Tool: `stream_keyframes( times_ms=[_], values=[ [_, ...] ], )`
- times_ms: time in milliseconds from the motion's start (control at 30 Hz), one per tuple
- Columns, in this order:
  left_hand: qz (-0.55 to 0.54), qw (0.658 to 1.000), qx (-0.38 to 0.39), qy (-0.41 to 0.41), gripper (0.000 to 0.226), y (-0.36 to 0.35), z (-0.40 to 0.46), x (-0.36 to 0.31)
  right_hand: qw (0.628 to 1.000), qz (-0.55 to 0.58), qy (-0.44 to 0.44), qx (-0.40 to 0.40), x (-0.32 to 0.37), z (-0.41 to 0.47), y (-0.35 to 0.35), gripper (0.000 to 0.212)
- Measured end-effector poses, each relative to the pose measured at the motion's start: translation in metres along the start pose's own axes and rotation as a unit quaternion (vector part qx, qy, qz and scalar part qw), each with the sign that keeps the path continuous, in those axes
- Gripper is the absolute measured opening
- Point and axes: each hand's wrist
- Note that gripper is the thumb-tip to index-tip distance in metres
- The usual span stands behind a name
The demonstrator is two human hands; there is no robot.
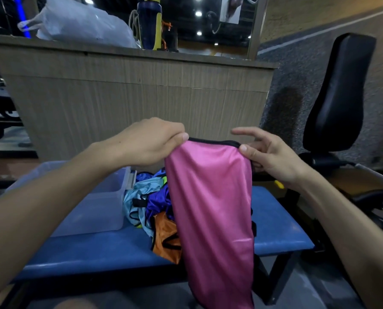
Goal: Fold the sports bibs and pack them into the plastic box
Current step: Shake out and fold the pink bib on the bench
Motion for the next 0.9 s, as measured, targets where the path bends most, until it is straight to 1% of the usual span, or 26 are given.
stream_keyframes(
  times_ms=[67,133,200,300,467,567,667,800,900],
  values=[
    [-0.021,1.000,-0.001,-0.003,0.035,0.000,0.004,0.006,0.999,0.001,0.048,-0.022,-0.001,-0.003,-0.004,0.022],
    [-0.013,1.000,0.003,-0.001,0.033,0.001,0.007,0.008,0.997,-0.027,0.072,-0.032,0.000,-0.005,-0.007,0.013],
    [-0.001,1.000,0.006,0.000,0.033,0.004,0.009,0.009,0.994,-0.050,0.087,-0.030,0.001,-0.006,-0.009,0.012],
    [0.009,1.000,0.004,0.002,0.034,0.010,0.011,0.008,0.994,-0.043,0.100,-0.026,0.000,-0.008,-0.010,0.011],
    [-0.001,1.000,0.012,-0.005,0.029,0.021,0.013,0.003,0.996,-0.010,0.085,0.006,-0.007,-0.015,-0.013,0.008],
    [0.012,1.000,0.007,-0.016,0.030,0.026,0.016,-0.001,0.997,0.007,0.082,0.008,-0.012,-0.019,-0.019,0.008],
    [0.028,0.999,0.005,-0.014,0.035,0.031,0.016,-0.009,0.997,0.016,0.080,-0.016,-0.017,-0.020,-0.021,0.007],
    [0.091,0.996,-0.007,-0.009,0.048,0.037,0.014,-0.021,0.995,0.036,0.062,-0.064,-0.020,-0.015,-0.020,0.004],
    [0.098,0.994,-0.036,-0.029,0.044,0.037,0.010,-0.027,0.994,0.032,0.054,-0.086,-0.016,-0.011,-0.017,0.006]
  ],
)
Point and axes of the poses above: each hand's wrist, its own z-axis towards the middle knuckle, its own y-axis out of the back of the hand, x = y × z, and after that the axes turned 5 degrees about -z, right-handed
